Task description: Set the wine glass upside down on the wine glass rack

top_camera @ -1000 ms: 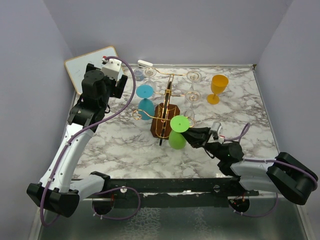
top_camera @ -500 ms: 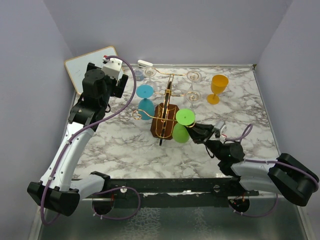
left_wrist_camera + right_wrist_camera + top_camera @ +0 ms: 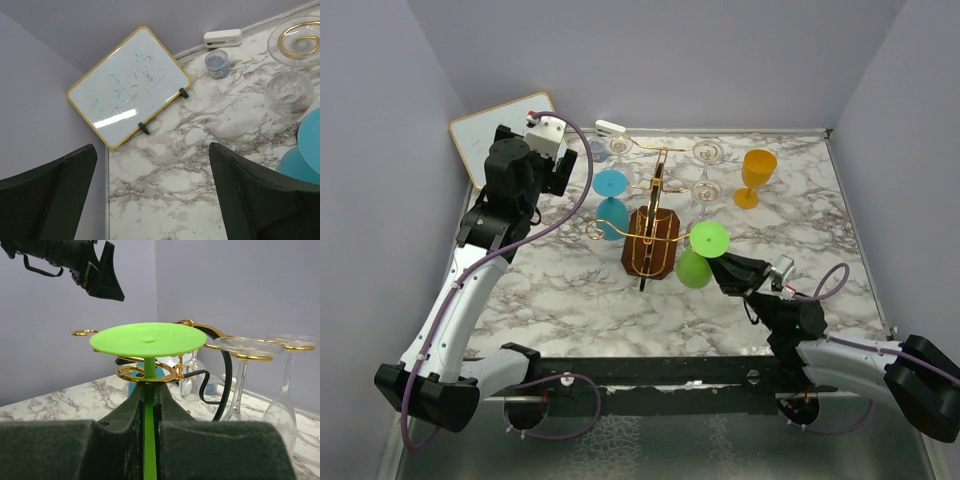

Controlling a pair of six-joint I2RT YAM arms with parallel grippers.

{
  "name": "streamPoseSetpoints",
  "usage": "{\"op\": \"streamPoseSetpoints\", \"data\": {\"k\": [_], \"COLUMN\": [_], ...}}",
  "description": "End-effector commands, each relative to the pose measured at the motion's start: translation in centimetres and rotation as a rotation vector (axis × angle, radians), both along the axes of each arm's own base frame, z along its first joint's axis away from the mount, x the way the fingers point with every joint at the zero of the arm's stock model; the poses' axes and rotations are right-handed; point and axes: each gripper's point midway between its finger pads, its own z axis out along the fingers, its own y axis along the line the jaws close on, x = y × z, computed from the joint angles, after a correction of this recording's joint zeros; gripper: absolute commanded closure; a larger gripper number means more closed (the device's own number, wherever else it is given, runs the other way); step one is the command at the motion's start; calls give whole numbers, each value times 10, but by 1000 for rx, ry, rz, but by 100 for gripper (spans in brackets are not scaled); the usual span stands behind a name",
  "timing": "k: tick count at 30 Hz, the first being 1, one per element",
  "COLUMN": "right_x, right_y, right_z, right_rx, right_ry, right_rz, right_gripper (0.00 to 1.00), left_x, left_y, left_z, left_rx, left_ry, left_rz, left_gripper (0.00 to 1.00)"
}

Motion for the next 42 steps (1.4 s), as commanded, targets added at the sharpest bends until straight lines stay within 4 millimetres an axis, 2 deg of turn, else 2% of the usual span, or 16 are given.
{"op": "streamPoseSetpoints", "data": {"k": [1,7,17,19,24,29,33,38,42], "right_x": [-16,-28,-20,-19,-14,-14,-16,-17,-10], "right_y": [-10,4,28,28,20,14,18,13,6], "right_z": [21,11,-2,-3,-5,-9,-19,-33,-45], "right_rx": [51,-20,-90,-81,-72,-88,-149,-176,-187], "right_ry": [-86,-87,-33,-27,-12,9,35,90,171], "right_rz": [11,105,171,168,122,95,112,104,64], "right_gripper": [99,99,98,91,84,71,55,28,20], "left_x": [0,0,-5,-6,-9,-10,-11,-12,-14], "left_y": [-2,-2,-2,-1,0,-1,0,-1,-2], "left_z": [19,15,12,11,10,7,8,6,4], "left_rx": [-29,-37,-50,-48,-60,-91,-105,-119,-129], "left_ry": [-54,-45,-33,-30,-30,-29,-44,-45,-44], "left_rz": [-15,-13,-13,-7,-3,6,13,10,6], "left_gripper": [3,3,3,3,3,3,3,3,3]}}
